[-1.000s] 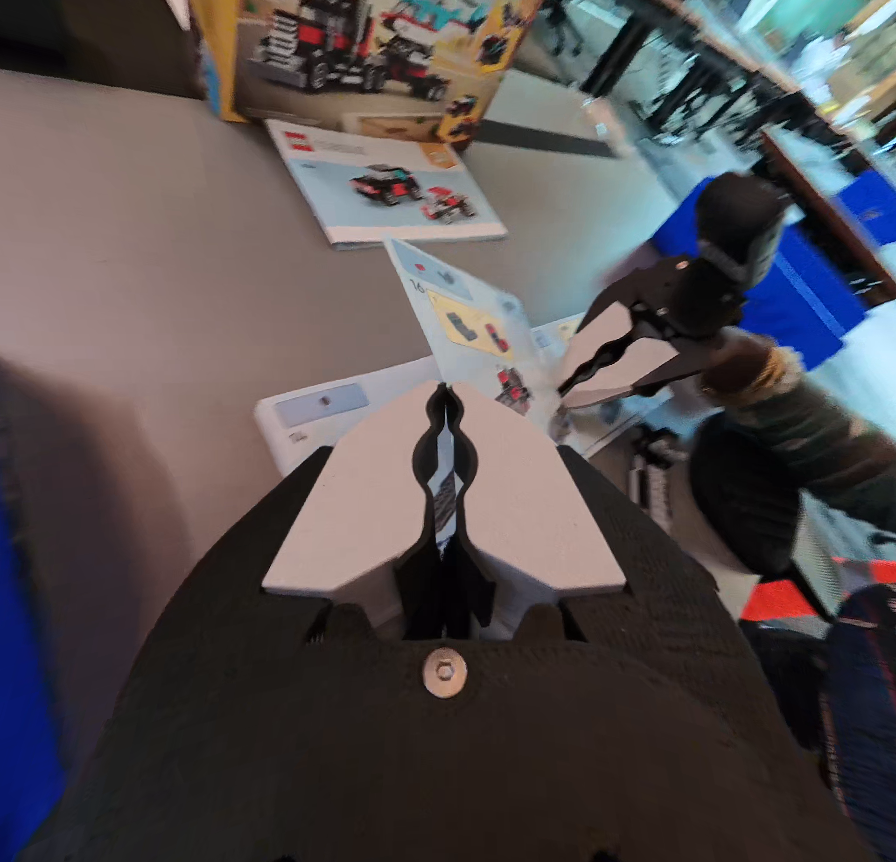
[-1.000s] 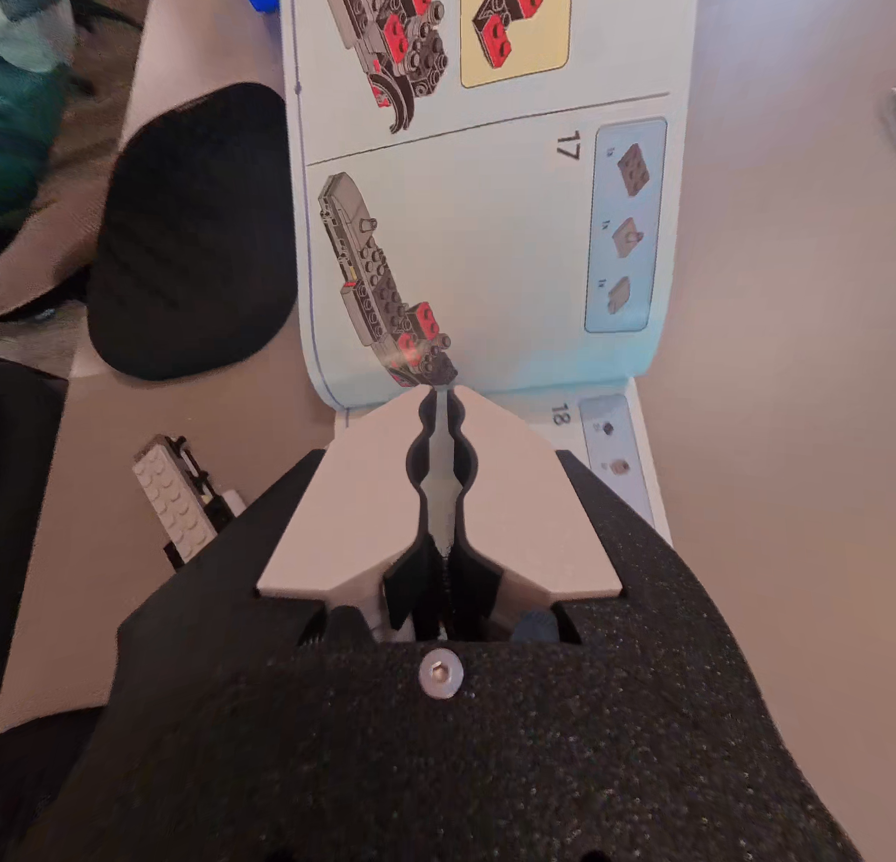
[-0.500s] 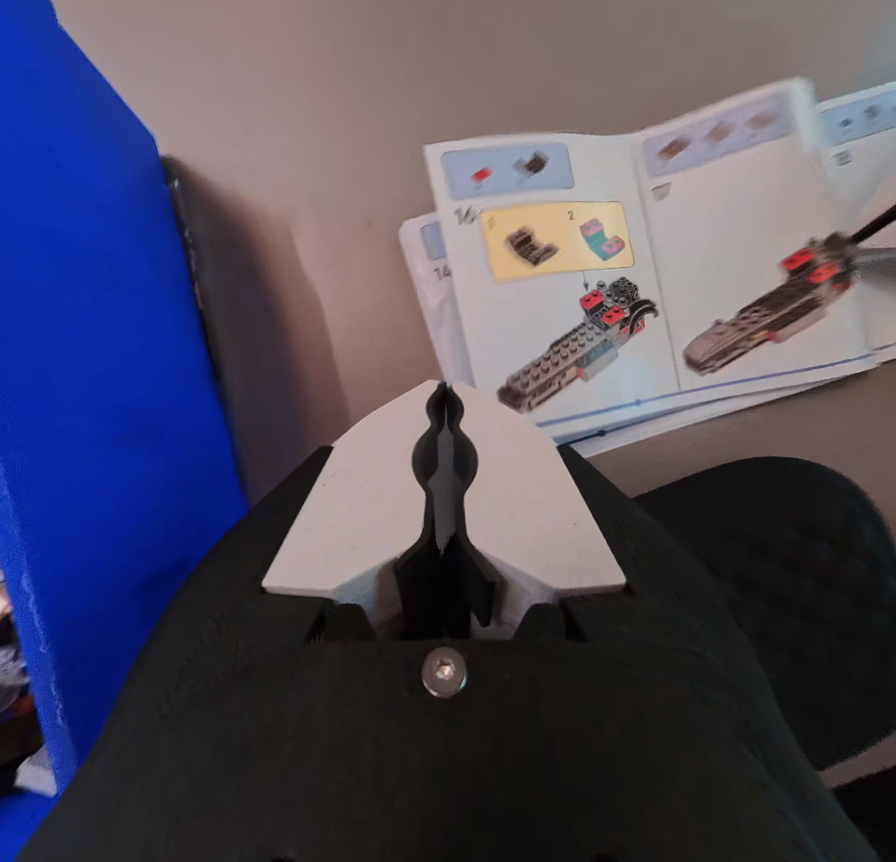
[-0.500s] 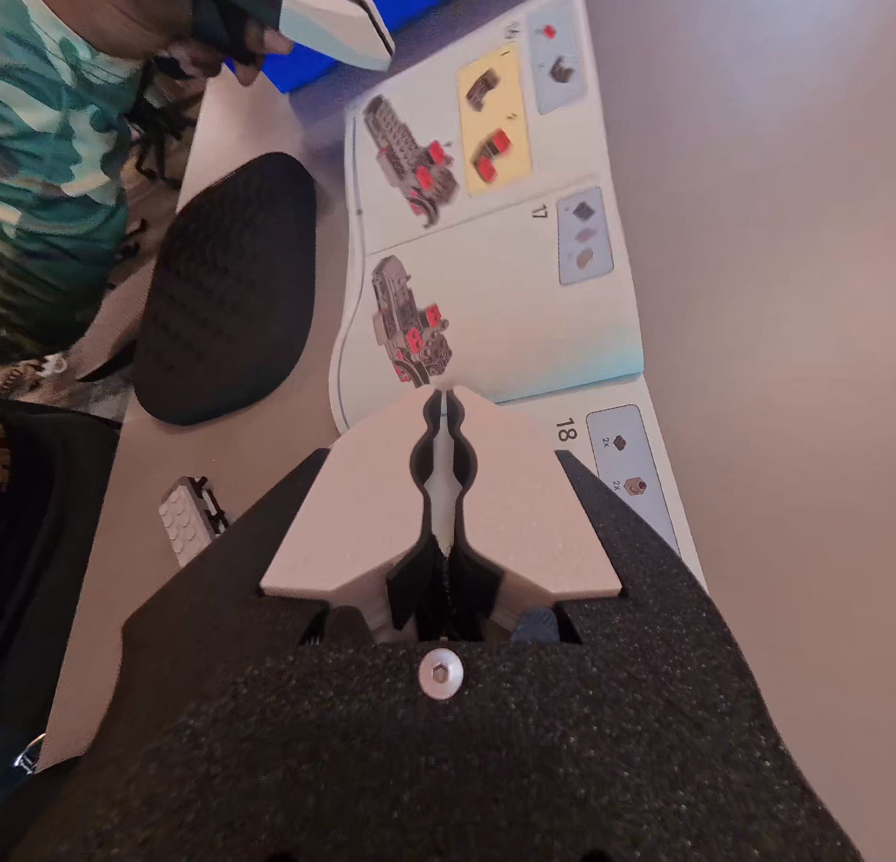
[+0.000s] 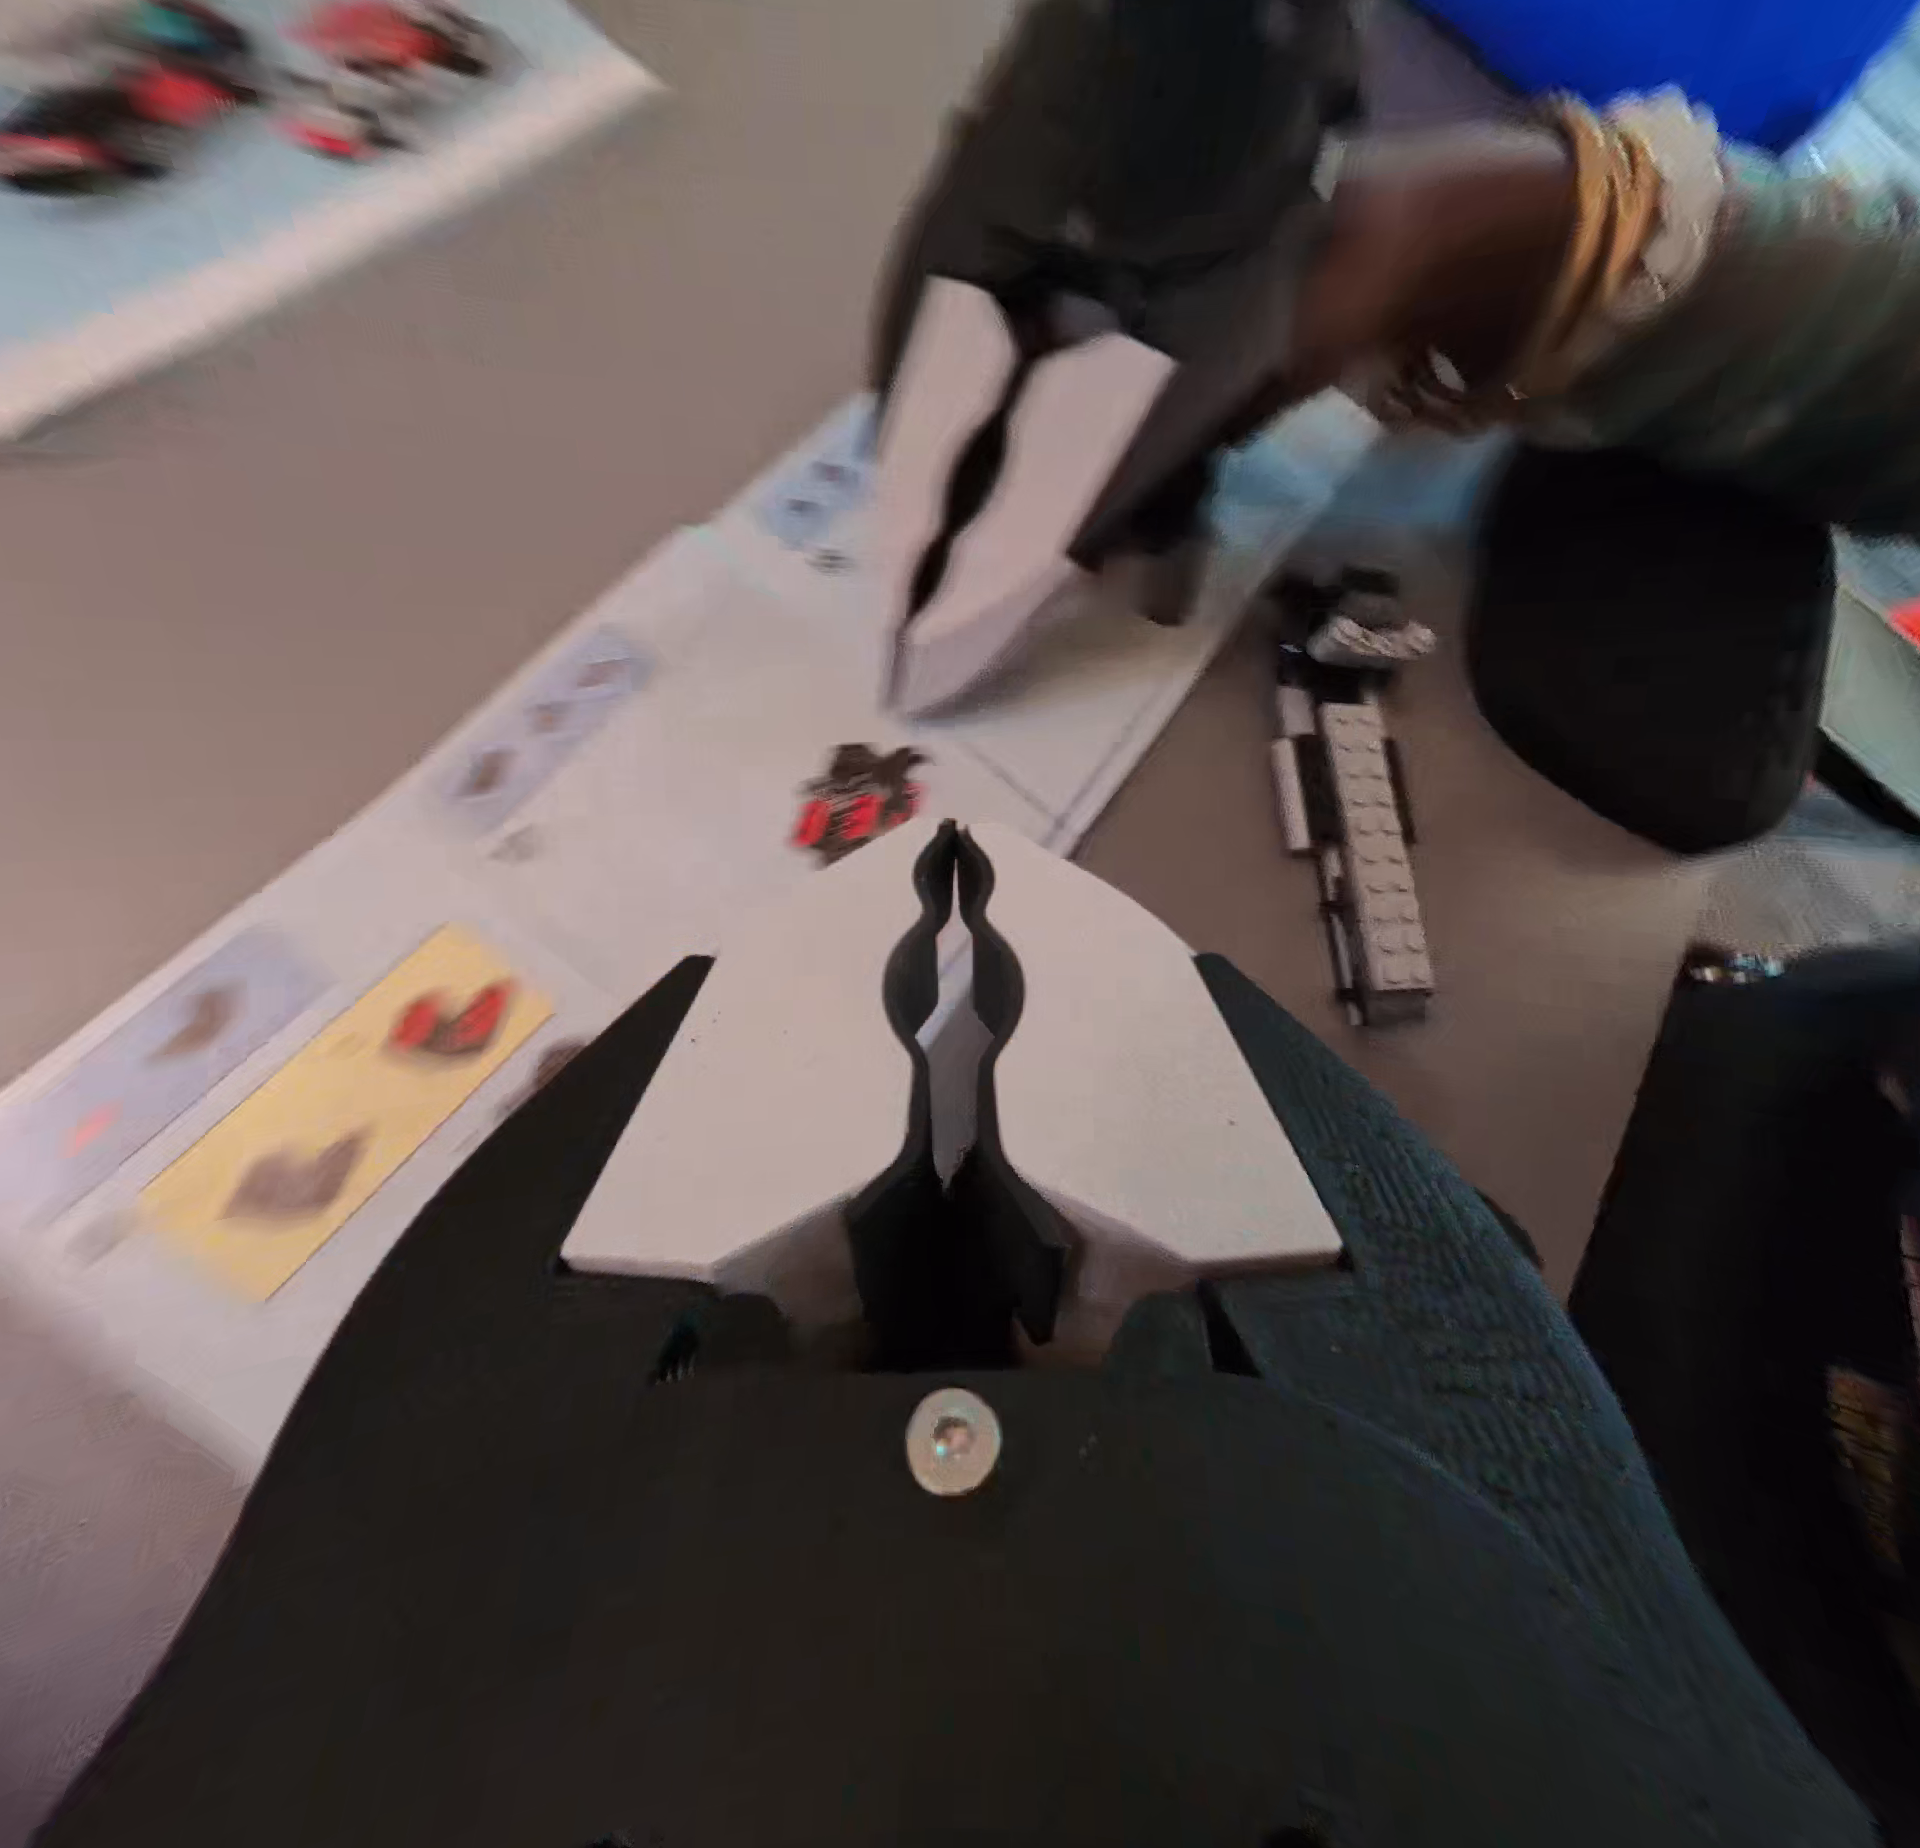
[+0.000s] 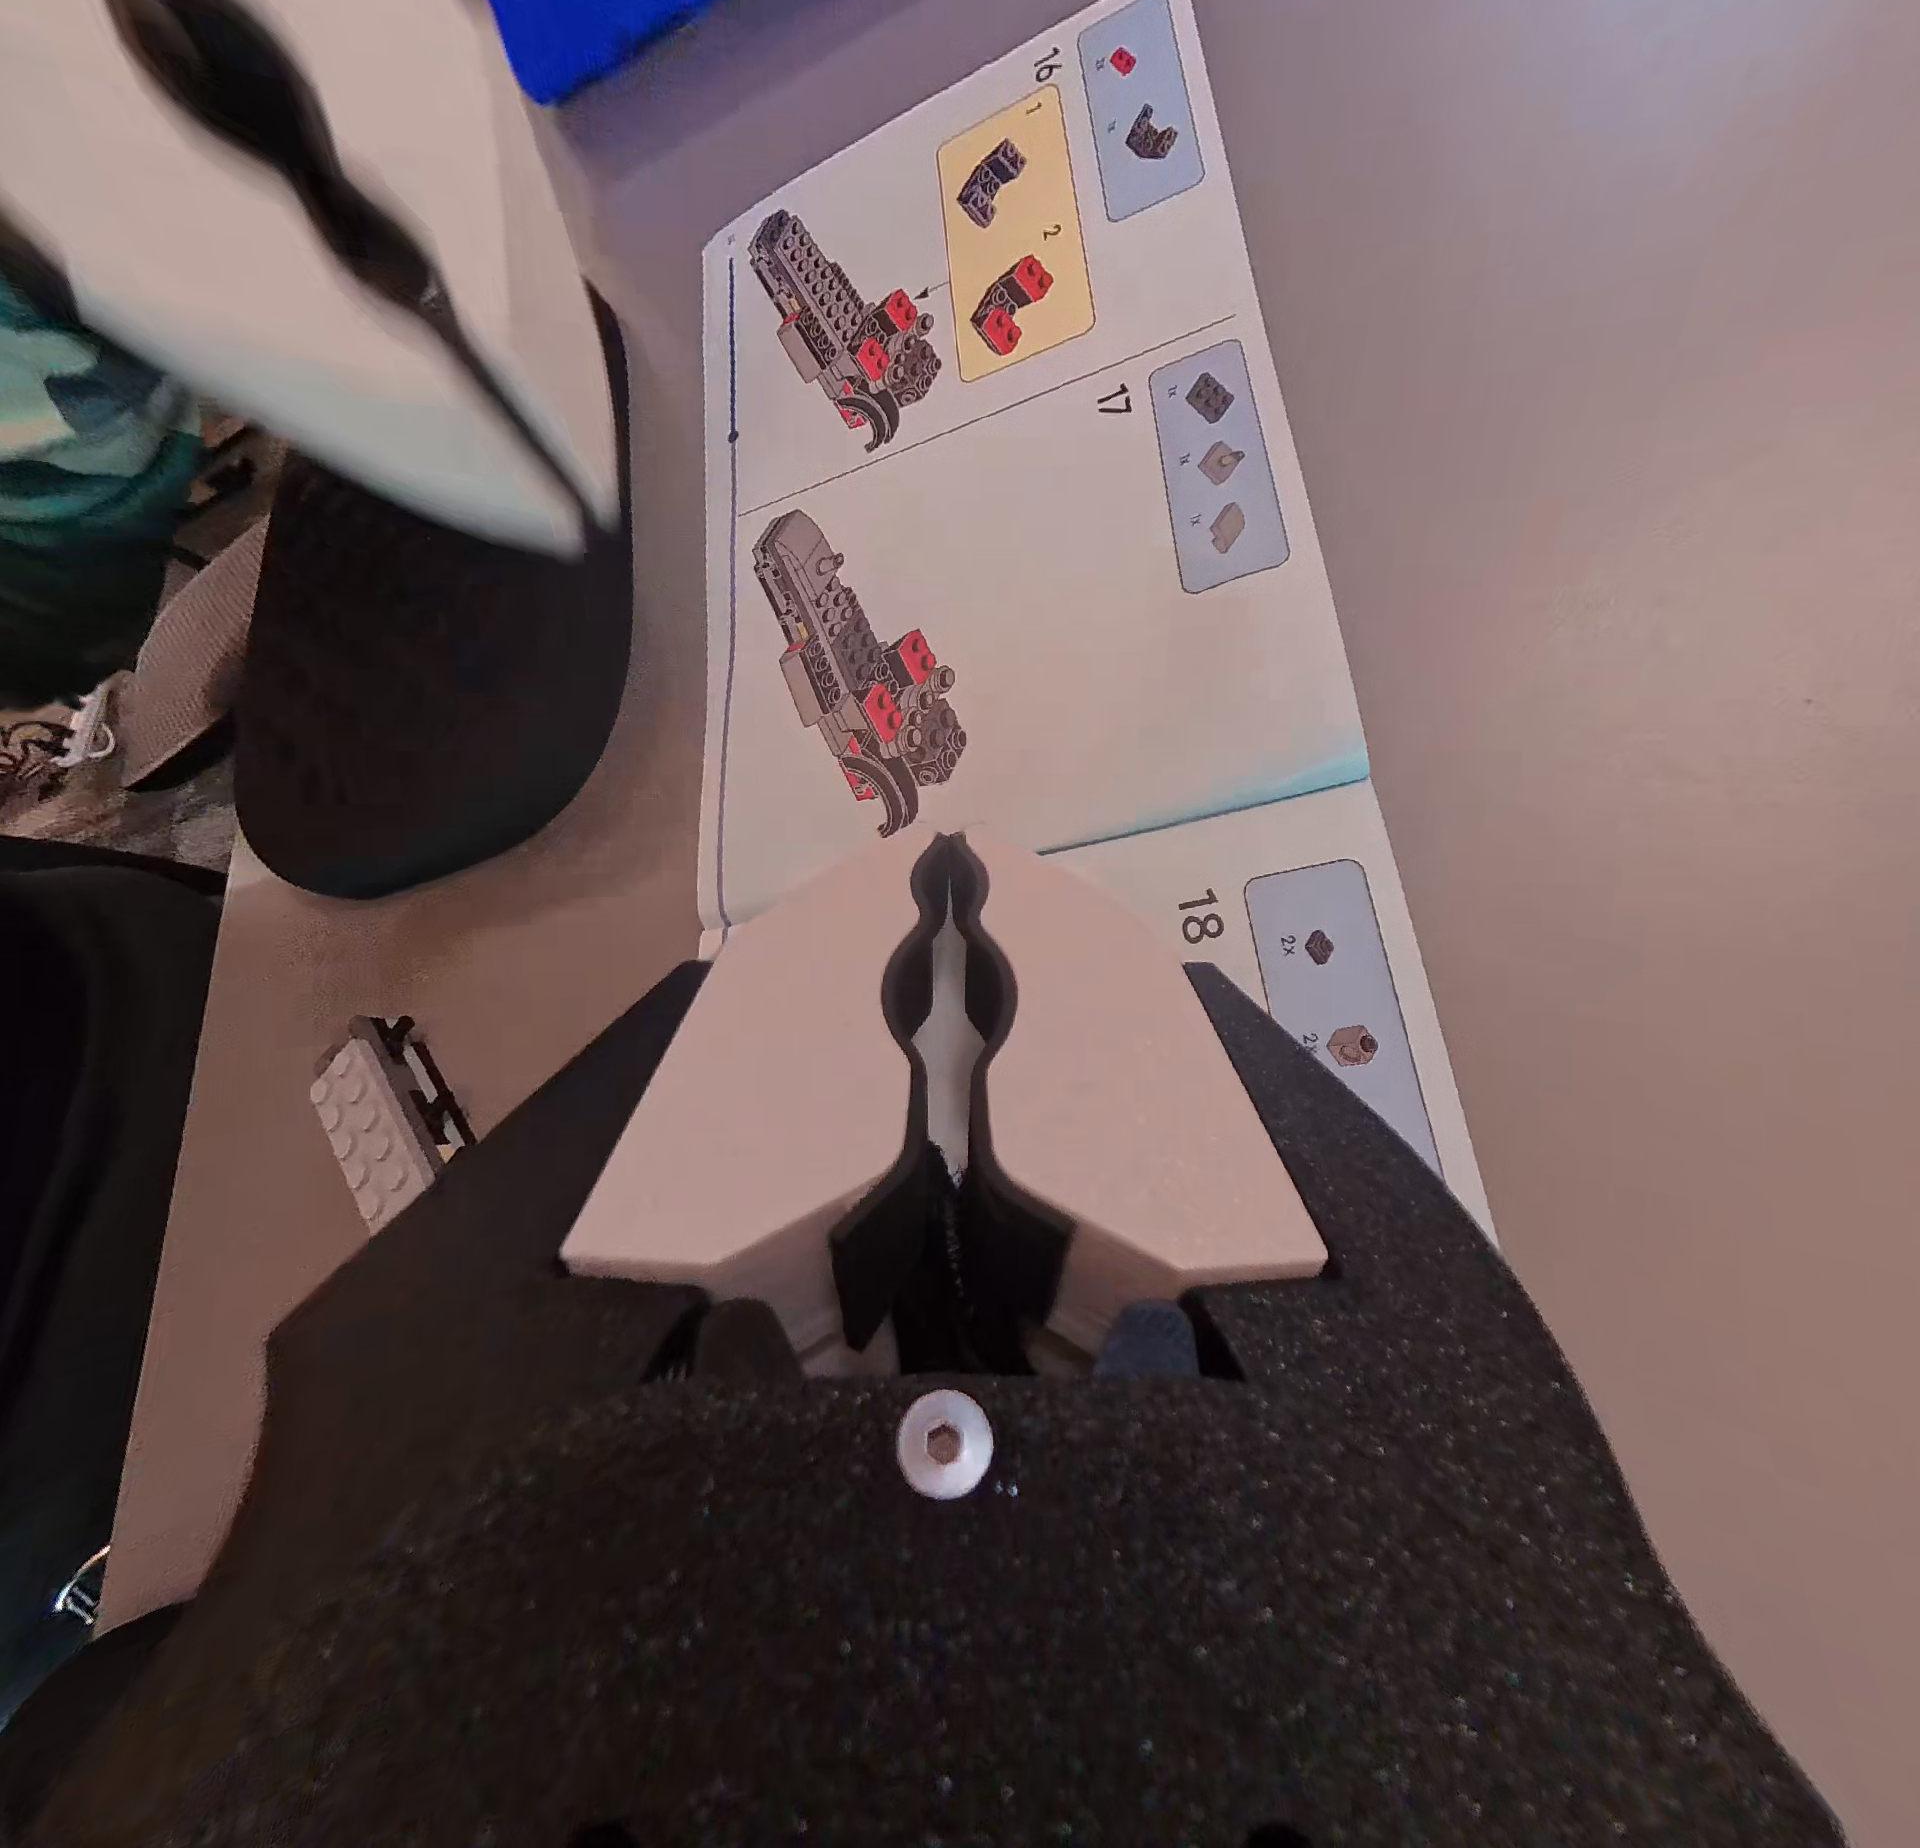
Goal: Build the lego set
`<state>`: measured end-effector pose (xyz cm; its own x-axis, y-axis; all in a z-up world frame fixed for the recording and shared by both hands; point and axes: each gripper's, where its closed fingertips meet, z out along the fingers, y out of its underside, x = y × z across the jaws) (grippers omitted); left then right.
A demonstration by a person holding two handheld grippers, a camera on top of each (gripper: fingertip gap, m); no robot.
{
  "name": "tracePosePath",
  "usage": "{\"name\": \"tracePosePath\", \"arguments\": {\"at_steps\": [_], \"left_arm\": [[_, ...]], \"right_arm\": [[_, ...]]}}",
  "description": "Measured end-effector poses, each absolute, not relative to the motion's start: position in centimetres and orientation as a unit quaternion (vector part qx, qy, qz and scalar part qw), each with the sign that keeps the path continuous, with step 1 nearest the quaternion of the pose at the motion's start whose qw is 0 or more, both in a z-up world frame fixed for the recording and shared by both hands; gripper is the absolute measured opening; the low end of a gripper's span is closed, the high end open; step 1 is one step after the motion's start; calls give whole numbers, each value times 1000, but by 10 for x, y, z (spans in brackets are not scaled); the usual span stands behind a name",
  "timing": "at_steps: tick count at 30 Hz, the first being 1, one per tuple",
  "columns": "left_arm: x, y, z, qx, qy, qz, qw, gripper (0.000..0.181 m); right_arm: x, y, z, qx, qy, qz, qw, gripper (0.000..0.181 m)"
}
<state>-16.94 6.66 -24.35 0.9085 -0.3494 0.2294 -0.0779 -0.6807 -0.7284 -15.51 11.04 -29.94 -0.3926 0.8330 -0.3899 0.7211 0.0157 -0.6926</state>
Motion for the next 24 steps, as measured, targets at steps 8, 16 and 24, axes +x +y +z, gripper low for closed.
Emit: {"name": "tracePosePath", "arguments": {"at_steps": [8, 16, 24], "left_arm": [[-120, 88, -302, -918, 187, -200, 286, 0], [-122, 87, -303, -918, 198, -215, 268, 1], [-123, 87, -302, -913, 210, -224, 269, 1]], "right_arm": [[-147, 114, -300, -538, -715, 444, 46, 0], [-150, 118, -298, -591, -659, 464, -20, 0], [-179, 157, -298, -660, -597, 455, 34, 0]]}}
